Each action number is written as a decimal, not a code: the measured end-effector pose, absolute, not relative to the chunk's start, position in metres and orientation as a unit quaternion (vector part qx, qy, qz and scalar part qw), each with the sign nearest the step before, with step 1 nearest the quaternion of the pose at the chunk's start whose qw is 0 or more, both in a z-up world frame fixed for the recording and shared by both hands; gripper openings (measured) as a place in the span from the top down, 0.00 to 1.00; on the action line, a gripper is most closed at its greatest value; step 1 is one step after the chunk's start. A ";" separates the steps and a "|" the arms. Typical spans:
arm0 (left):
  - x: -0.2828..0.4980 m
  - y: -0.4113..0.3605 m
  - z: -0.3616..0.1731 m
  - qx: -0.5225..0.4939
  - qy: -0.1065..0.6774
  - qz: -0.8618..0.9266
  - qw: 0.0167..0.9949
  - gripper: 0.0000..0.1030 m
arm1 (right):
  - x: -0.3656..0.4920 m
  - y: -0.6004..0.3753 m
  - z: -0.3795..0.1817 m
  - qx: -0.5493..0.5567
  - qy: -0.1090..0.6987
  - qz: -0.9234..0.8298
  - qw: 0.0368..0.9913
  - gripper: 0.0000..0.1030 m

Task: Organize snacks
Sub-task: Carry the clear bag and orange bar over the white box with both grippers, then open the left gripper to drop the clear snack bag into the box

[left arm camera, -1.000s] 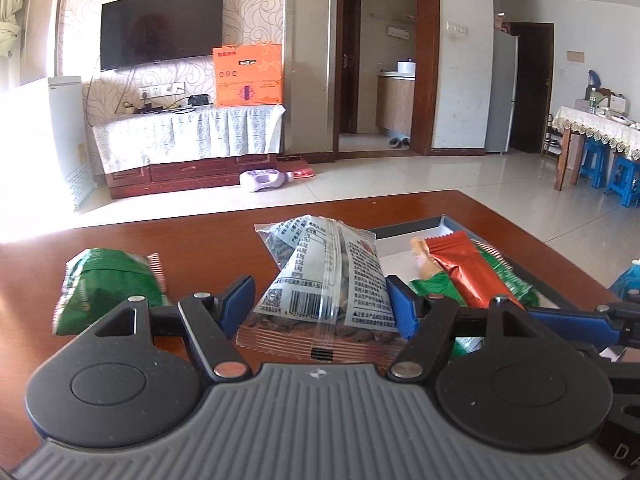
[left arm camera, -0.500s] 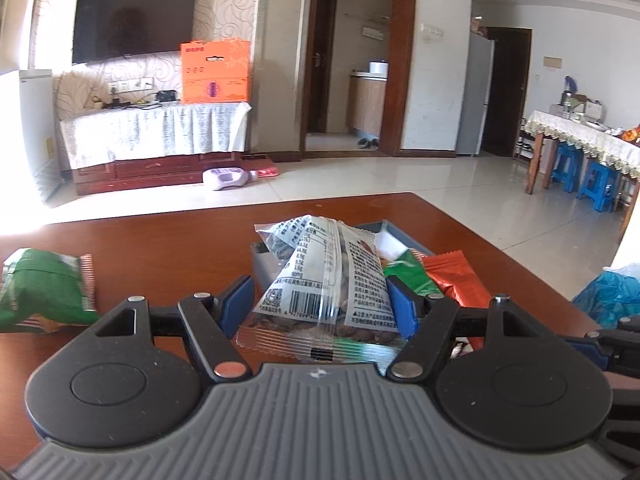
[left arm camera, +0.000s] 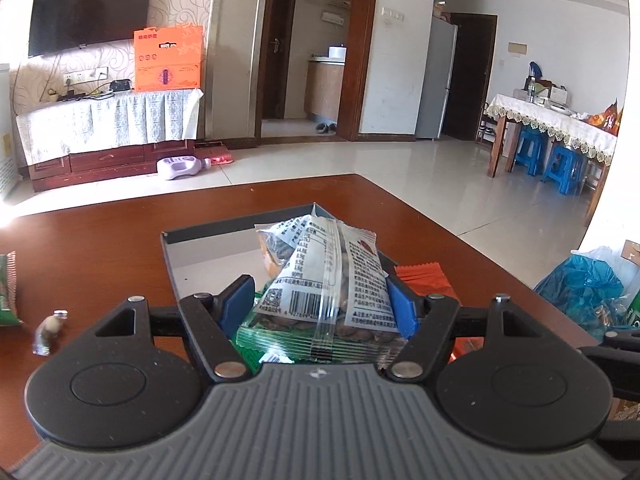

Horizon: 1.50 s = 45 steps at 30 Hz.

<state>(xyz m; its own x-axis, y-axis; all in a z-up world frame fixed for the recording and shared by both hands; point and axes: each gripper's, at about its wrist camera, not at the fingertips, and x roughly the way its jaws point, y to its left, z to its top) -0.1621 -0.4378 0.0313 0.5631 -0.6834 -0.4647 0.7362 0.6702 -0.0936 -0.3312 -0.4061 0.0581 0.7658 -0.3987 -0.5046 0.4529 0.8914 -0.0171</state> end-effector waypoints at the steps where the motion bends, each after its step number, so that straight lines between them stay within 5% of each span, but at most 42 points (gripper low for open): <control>1: -0.161 -0.441 0.031 0.056 0.236 -0.403 0.883 0.27 | -0.329 -0.405 0.058 0.054 0.257 -0.228 0.938 0.76; 45: -0.148 -0.467 0.032 0.069 0.252 -0.396 0.881 0.25 | -0.315 -0.398 0.044 0.038 0.270 -0.226 0.935 0.76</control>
<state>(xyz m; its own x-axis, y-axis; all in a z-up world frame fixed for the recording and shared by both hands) -0.1482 -0.4673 0.0319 0.5601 -0.6624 -0.4975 0.7316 0.6772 -0.0780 -0.3147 -0.3982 0.0437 0.7522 -0.4022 -0.5219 0.4436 0.8948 -0.0503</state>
